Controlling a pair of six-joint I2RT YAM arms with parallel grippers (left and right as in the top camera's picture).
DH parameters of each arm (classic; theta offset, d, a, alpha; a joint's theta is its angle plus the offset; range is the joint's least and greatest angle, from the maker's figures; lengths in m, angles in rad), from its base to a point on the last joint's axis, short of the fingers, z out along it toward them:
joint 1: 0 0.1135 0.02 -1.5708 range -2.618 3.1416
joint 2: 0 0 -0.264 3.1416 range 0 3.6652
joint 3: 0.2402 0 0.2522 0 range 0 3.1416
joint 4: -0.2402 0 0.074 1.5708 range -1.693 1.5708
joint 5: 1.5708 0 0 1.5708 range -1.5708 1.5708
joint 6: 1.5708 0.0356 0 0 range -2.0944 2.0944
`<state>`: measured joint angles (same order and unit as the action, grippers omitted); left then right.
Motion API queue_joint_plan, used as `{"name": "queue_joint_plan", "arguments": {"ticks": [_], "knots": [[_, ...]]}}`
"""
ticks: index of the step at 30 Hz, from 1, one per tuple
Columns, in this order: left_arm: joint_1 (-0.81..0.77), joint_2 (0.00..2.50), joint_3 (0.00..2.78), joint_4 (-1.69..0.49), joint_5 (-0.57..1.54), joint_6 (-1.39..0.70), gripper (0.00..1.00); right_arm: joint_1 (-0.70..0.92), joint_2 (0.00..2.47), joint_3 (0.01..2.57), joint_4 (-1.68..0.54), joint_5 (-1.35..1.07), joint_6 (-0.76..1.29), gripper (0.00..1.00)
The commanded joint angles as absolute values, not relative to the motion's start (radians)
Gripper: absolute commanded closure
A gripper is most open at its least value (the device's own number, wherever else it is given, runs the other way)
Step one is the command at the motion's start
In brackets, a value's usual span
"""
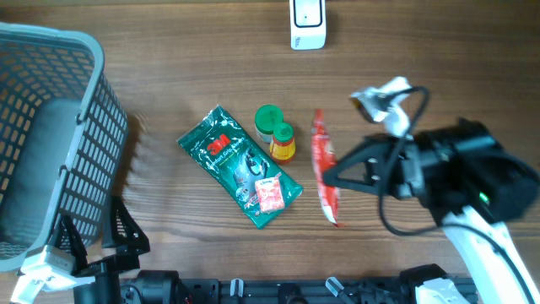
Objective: Scan the item barcode
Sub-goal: 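Carry the Nescafe stick to the right side of the table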
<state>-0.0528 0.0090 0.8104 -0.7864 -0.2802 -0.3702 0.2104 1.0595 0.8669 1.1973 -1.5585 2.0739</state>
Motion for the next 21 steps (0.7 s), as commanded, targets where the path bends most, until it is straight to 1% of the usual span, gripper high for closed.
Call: {"name": "queue_joint_plan", "arguments": {"ticks": [1,4,7,12,14,16,18,19,21], "knots": [[-0.058,0.005,0.81,-0.784,-0.289,-0.375,0.0,0.028,0.988,0.879,1.161,-1.61,2.071,0.95],[-0.058,0.005,0.81,-0.784,-0.289,-0.375,0.0,-0.167,1.044,0.879,1.172,-1.606,2.035,0.96],[-0.058,0.005,0.81,-0.784,-0.289,-0.375,0.0,-0.259,1.137,0.878,1.258,-1.609,2.047,0.95],[-0.058,0.005,0.81,-0.784,-0.289,-0.375,0.0,-0.281,1.137,0.878,1.27,-1.615,2.072,0.95],[-0.058,0.005,0.81,-0.784,-0.289,-0.375,0.0,-0.281,1.084,0.878,1.223,-1.615,2.072,0.95],[-0.058,0.005,0.81,-0.784,-0.289,-0.375,0.0,-0.281,0.974,0.878,1.15,-1.613,2.072,0.95],[-0.058,0.005,0.81,-0.784,-0.289,-0.375,0.0,-0.281,0.891,0.878,1.139,-1.613,2.072,0.95],[-0.058,0.005,0.81,-0.784,-0.289,-0.375,0.0,-0.281,0.855,0.878,1.149,-1.612,2.06,0.95],[-0.058,0.005,0.81,-0.784,-0.289,-0.374,0.0,-0.281,0.867,0.878,1.168,-1.589,1.928,0.95]]}}
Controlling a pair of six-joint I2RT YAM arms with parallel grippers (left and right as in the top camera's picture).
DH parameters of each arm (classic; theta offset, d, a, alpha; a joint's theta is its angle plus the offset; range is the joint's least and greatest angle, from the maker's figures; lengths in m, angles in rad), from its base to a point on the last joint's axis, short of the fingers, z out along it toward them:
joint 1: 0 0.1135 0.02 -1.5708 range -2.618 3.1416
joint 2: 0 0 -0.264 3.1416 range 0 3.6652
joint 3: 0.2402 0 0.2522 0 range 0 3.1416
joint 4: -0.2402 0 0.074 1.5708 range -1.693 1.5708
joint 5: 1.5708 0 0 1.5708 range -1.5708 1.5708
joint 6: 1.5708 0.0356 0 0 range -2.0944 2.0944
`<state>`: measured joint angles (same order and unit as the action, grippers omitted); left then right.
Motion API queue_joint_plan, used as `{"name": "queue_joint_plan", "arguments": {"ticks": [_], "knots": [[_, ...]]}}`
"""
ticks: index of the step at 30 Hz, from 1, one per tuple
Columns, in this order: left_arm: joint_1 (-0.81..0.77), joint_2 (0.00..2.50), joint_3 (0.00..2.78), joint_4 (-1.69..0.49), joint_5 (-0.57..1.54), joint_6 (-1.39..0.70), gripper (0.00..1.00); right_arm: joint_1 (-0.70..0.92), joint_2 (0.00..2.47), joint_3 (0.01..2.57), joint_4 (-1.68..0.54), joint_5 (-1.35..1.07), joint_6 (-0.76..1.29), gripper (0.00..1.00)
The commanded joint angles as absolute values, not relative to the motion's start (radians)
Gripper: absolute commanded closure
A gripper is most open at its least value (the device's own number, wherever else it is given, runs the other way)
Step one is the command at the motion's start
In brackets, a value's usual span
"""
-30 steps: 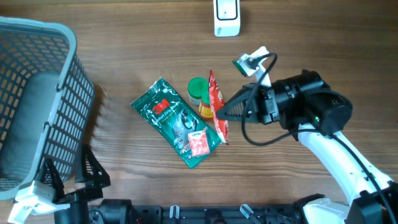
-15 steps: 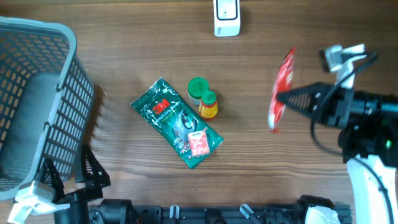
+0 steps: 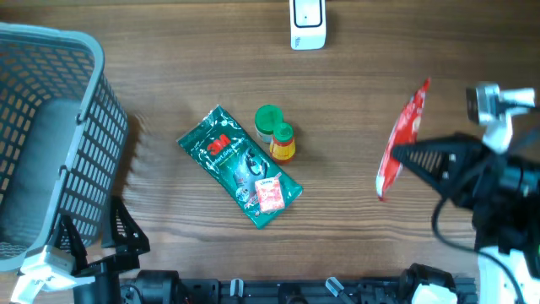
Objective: Scan the item barcode
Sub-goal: 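Carry the Nescafe stick to the right side of the table, then carry the Nescafe stick up toward the white scanner with the right gripper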
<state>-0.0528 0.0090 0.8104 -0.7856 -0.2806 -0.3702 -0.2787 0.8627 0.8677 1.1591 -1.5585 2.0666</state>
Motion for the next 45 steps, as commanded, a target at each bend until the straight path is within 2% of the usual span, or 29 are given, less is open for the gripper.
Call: {"name": "queue_joint_plan", "arguments": {"ticks": [1,4,8,17,21,24,26,28,31,33,35,38,45], "knots": [[-0.058,0.005,0.81,-0.784,-0.289,-0.375,0.0,-0.281,0.889,0.878,1.158,-1.583,1.831,0.95],[-0.058,0.005,0.81,-0.784,-0.289,-0.374,0.0,-0.281,1.05,0.878,1.099,-1.584,1.546,0.95],[-0.058,0.005,0.81,-0.784,-0.289,-0.374,0.0,-0.281,1.222,0.878,1.103,-1.588,1.449,0.95],[-0.058,0.005,0.81,-0.784,-0.289,-0.375,0.0,-0.281,1.246,0.879,1.121,-1.621,1.685,0.95],[-0.058,0.005,0.81,-0.784,-0.289,-0.375,0.0,-0.281,1.248,0.879,1.102,-1.571,1.893,0.95],[-0.058,0.005,0.81,-0.784,-0.289,-0.375,0.0,-0.276,1.253,0.883,1.05,-1.47,1.864,0.95],[-0.058,0.005,0.81,-0.784,-0.289,-0.375,0.0,-0.258,1.245,0.901,0.879,-1.404,1.688,0.95],[-0.058,0.005,0.81,-0.784,-0.289,-0.375,0.0,-0.218,1.215,0.937,0.551,-1.334,1.293,0.95],[-0.058,0.005,0.81,-0.784,-0.289,-0.374,0.0,-0.164,1.178,0.968,0.12,-1.253,0.961,0.95],[-0.058,0.005,0.81,-0.784,-0.289,-0.375,0.0,-0.124,1.14,0.969,-0.265,-1.088,0.702,0.95],[-0.058,0.005,0.81,-0.784,-0.289,-0.375,0.0,-0.11,1.106,0.969,-0.574,-0.82,0.562,0.95],[-0.058,0.005,0.81,-0.784,-0.289,-0.374,0.0,-0.11,1.103,0.969,-0.736,-0.681,0.486,0.95],[-0.058,0.005,0.81,-0.784,-0.289,-0.375,0.0,-0.109,1.106,0.969,-0.849,-0.624,0.353,0.95]]}}
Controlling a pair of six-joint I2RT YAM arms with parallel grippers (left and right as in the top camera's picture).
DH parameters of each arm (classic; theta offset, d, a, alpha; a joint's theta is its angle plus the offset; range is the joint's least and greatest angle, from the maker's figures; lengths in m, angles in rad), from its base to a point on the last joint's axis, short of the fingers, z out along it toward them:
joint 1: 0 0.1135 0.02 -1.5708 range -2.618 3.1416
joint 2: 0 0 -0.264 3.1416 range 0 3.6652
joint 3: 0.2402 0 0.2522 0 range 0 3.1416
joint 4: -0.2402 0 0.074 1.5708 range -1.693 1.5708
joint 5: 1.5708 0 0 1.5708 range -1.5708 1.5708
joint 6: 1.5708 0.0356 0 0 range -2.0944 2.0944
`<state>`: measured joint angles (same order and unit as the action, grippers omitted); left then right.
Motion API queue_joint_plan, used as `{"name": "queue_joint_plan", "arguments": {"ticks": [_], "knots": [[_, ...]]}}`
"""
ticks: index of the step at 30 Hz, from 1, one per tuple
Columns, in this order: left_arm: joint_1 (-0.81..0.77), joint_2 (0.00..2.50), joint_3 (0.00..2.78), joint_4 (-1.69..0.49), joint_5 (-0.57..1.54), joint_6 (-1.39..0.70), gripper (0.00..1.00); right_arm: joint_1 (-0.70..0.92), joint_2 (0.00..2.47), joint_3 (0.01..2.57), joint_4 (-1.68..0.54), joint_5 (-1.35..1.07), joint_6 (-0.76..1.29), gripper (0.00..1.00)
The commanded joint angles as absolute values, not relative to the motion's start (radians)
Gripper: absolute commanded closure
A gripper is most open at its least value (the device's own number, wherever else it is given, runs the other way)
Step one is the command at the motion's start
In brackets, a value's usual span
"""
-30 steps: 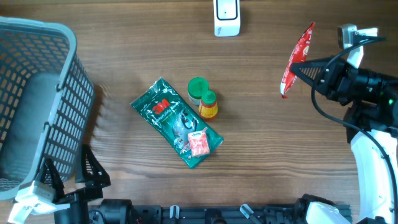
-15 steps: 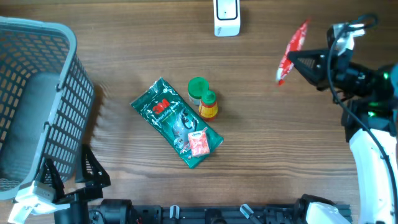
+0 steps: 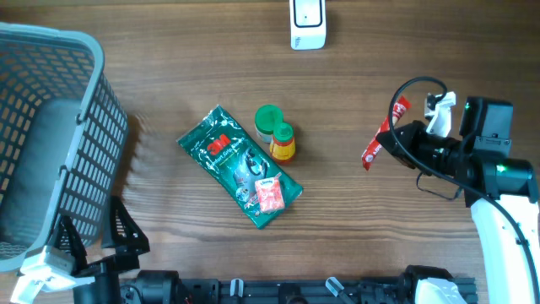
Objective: Scan the item barcode
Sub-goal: 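Carry the Nescafe stick up toward the white scanner with the right gripper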
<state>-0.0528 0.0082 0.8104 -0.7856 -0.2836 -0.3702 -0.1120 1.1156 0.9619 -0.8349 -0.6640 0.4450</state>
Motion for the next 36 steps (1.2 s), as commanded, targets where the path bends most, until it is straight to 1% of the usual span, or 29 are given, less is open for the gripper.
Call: {"name": "queue_joint_plan", "arguments": {"ticks": [1,6,11,14,25,30,33,36], "knots": [[-0.058,0.005,0.81,-0.784,-0.289,-0.374,0.0,-0.109,1.111,0.969,-0.849,-0.624,0.35,0.95],[-0.058,0.005,0.81,-0.784,-0.289,-0.375,0.0,-0.093,1.183,0.969,-0.839,-0.621,0.372,0.95],[-0.058,0.005,0.81,-0.784,-0.289,-0.375,0.0,0.081,1.34,0.969,-0.65,-0.591,0.513,0.95],[-0.058,0.005,0.81,-0.784,-0.289,-0.375,0.0,0.131,1.406,0.974,-0.572,-0.591,0.553,0.95],[-0.058,0.005,0.81,-0.784,-0.289,-0.374,0.0,0.141,1.474,1.033,-0.48,-0.591,0.551,0.95],[-0.058,0.005,0.81,-0.784,-0.289,-0.375,0.0,0.2,1.627,1.209,-0.497,-0.579,0.523,0.95],[-0.058,0.005,0.81,-0.784,-0.289,-0.374,0.0,0.22,1.748,1.376,-0.551,-0.535,0.499,0.95],[-0.058,0.005,0.81,-0.784,-0.289,-0.375,0.0,0.222,1.866,1.523,-0.561,-0.489,0.465,0.95]]}}
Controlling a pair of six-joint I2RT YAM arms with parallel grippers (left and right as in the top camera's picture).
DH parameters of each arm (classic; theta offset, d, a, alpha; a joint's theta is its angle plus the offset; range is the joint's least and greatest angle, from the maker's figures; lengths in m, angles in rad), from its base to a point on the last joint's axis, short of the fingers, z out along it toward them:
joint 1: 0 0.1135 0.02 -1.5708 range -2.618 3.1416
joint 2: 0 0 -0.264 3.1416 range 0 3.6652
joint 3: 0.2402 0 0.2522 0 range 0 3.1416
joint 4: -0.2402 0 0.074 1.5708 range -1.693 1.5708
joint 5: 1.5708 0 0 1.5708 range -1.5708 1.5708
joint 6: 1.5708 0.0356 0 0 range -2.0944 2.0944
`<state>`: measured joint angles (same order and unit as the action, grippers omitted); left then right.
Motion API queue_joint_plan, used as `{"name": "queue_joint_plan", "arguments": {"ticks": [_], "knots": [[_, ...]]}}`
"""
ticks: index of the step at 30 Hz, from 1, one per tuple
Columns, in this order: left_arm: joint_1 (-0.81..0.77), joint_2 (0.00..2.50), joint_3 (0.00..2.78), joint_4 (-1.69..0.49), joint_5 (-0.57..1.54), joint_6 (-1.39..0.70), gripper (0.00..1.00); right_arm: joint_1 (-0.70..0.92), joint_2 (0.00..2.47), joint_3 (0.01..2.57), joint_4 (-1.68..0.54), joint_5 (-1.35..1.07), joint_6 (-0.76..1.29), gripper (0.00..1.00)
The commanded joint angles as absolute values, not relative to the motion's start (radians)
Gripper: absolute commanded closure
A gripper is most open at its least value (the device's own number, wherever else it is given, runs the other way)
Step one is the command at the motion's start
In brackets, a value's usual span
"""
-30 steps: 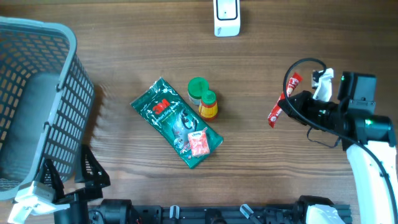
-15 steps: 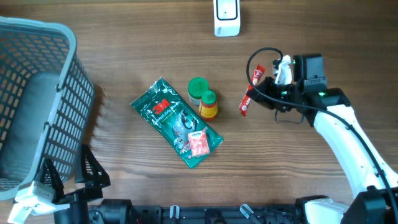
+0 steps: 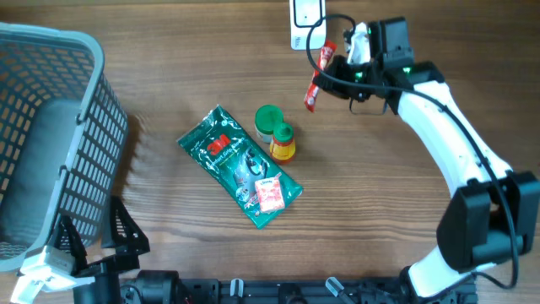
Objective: Scan the item barcode
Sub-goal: 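Carry the Nescafe stick up toward the white scanner with the right gripper, then hold the Nescafe stick in front of the white scanner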
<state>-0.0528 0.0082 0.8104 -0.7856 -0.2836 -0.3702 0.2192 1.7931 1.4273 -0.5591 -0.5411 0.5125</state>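
A thin red packet (image 3: 318,77) hangs edge-on just in front of the white barcode scanner (image 3: 305,19) at the table's far edge. My right gripper (image 3: 331,66) is shut on the packet, its arm reaching in from the lower right. My left gripper (image 3: 126,226) rests at the near left edge of the table, beside the basket, its fingers standing apart with nothing between them.
A green 3M pouch (image 3: 228,160) with a small pink packet (image 3: 269,194) on it lies mid-table. A green-capped jar (image 3: 268,121) and a small orange bottle (image 3: 283,142) stand beside it. A grey mesh basket (image 3: 51,135) fills the left side.
My right gripper has carried the red packet from the right-middle of the table up and left, to just in front of the scanner. The left arm has not moved.
The red packet lay beside the orange bottle with my right gripper at it. Then the gripper held it lifted over the right side of the table, later turned edge-on at right-middle. Now the packet hangs before the scanner at the far edge.
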Motion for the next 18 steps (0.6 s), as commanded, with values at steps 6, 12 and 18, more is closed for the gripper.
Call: {"name": "queue_joint_plan", "arguments": {"ticks": [6,12,18], "knots": [[-0.058,0.005,0.81,-0.784,-0.289,-0.375,0.0,0.269,2.152,1.814,-0.585,-0.445,0.448,0.95],[-0.058,0.005,0.81,-0.784,-0.289,-0.375,0.0,0.283,2.36,1.989,-0.446,-0.447,0.523,0.94],[-0.058,0.005,0.81,-0.784,-0.289,-0.374,0.0,0.29,2.432,1.989,-0.236,-0.463,0.667,0.95]]}}
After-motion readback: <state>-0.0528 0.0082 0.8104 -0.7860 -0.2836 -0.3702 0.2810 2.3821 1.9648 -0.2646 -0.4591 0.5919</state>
